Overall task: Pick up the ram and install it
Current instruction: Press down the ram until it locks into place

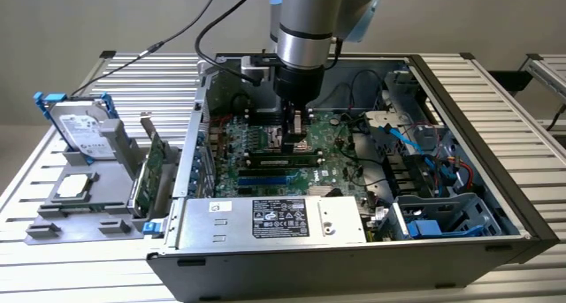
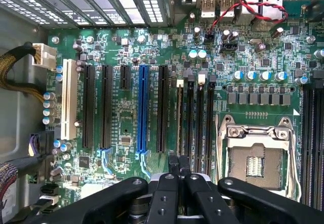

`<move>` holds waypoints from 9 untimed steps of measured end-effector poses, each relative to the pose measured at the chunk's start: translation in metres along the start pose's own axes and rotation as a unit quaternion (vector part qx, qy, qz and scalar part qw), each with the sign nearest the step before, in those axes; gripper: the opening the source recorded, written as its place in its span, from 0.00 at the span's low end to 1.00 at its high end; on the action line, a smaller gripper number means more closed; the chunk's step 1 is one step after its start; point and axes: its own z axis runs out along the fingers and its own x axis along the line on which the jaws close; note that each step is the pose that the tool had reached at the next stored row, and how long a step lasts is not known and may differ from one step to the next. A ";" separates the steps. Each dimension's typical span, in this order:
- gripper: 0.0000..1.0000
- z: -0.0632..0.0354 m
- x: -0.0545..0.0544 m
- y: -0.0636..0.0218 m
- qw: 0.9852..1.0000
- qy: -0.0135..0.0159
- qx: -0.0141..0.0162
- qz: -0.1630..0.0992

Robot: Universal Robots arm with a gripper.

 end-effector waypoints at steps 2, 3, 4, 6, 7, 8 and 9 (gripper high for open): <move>0.11 -0.0001 0.000 0.0000 1.000 0.000 0.000 0.000; 0.11 -0.0001 0.000 0.0000 1.000 0.000 0.000 0.000; 0.11 -0.0001 0.000 0.0000 1.000 0.000 0.000 0.000; 0.11 -0.0001 0.000 0.0000 1.000 0.000 0.000 0.000; 0.11 -0.0001 0.000 0.0000 1.000 0.000 0.000 0.000; 0.11 -0.0001 0.000 0.0000 1.000 0.000 0.000 0.000; 0.11 -0.0001 0.000 0.0000 1.000 0.000 0.000 0.000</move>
